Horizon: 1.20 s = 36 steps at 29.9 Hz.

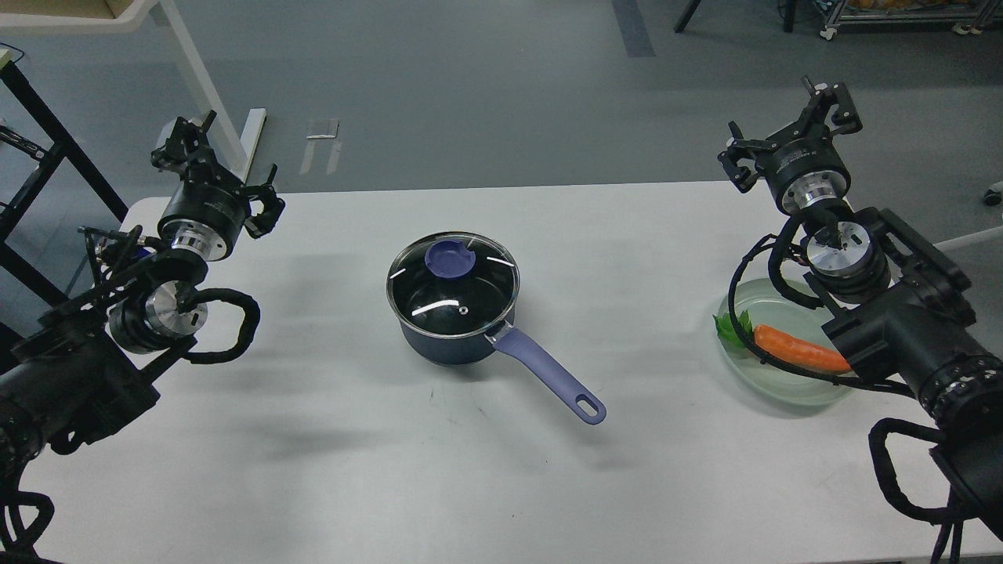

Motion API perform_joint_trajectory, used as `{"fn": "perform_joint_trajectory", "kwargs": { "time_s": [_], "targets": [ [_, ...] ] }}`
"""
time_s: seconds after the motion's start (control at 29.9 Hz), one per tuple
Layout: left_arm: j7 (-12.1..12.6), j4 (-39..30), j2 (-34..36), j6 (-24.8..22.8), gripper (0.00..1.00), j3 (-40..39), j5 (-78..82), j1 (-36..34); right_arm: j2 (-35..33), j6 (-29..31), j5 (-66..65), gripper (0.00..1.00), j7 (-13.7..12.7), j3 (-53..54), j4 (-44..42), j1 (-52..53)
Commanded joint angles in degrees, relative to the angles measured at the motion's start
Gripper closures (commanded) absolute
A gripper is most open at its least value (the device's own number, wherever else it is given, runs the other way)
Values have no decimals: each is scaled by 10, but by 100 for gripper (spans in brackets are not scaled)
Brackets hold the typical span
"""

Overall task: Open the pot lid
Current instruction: 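Raise the right arm away from the plate toward the pot, then grasp the purple pot handle with the right gripper to steady it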

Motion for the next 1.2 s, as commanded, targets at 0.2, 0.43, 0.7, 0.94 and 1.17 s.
{"fn": "perform_joint_trajectory", "kwargs": {
  "time_s": [0.2, 0.43, 0.7, 0.94, 1.17],
  "targets": [
    [0, 1, 0, 7, 1, 0, 1, -2, -14, 2, -6, 0, 1, -43, 31, -9],
    [4, 50, 7, -15, 1, 1, 6, -11, -109, -3, -12, 0, -3, -177, 136, 33],
    [1, 52, 5, -41, 1, 9, 5, -11, -182, -7, -36, 0, -5, -434, 212, 201],
    [3, 49, 9, -50, 1, 8, 8, -12, -174, -13, -103, 0, -10, -700, 296, 411],
    [4, 49, 21, -48, 1, 10, 11, -12, -71, -27, -240, 0, -22, -855, 380, 530]
  ]
}}
